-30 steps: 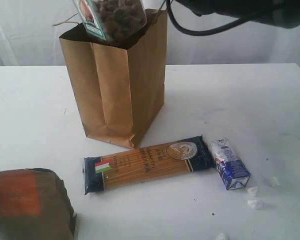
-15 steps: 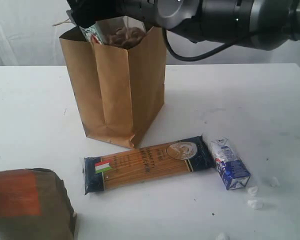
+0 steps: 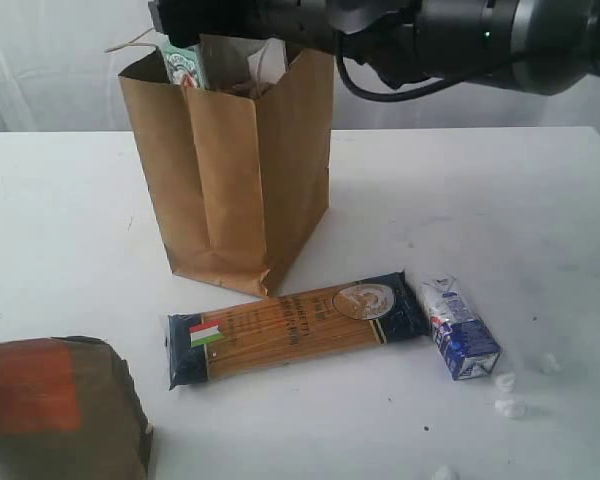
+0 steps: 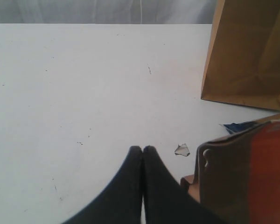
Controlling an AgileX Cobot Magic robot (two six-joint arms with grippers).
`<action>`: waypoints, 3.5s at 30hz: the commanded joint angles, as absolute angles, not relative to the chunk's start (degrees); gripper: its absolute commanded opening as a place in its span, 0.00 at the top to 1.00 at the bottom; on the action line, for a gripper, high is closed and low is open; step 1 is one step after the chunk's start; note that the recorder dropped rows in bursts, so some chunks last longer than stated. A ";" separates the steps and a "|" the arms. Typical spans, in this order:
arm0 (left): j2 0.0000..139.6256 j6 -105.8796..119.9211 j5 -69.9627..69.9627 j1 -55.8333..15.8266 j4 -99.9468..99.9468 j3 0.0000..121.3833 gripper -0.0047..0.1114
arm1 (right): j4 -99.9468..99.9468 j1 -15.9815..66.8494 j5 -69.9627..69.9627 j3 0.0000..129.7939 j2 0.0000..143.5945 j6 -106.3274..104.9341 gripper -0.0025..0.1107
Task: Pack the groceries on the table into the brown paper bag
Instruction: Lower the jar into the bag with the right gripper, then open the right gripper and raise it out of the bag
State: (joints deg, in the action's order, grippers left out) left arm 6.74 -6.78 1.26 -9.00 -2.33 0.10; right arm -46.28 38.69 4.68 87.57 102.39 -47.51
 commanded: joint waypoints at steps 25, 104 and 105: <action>6.29 -7.10 1.43 -9.43 -2.91 0.00 0.96 | -52.20 36.52 6.84 85.10 108.22 -47.71 0.50; 6.30 1.08 0.56 -9.43 -2.91 0.00 0.96 | -7.43 36.53 -36.63 84.53 81.85 -41.80 0.20; 6.30 -1.68 0.00 -9.43 -2.91 0.00 0.96 | -3.22 36.53 -39.58 84.53 81.42 -38.29 0.26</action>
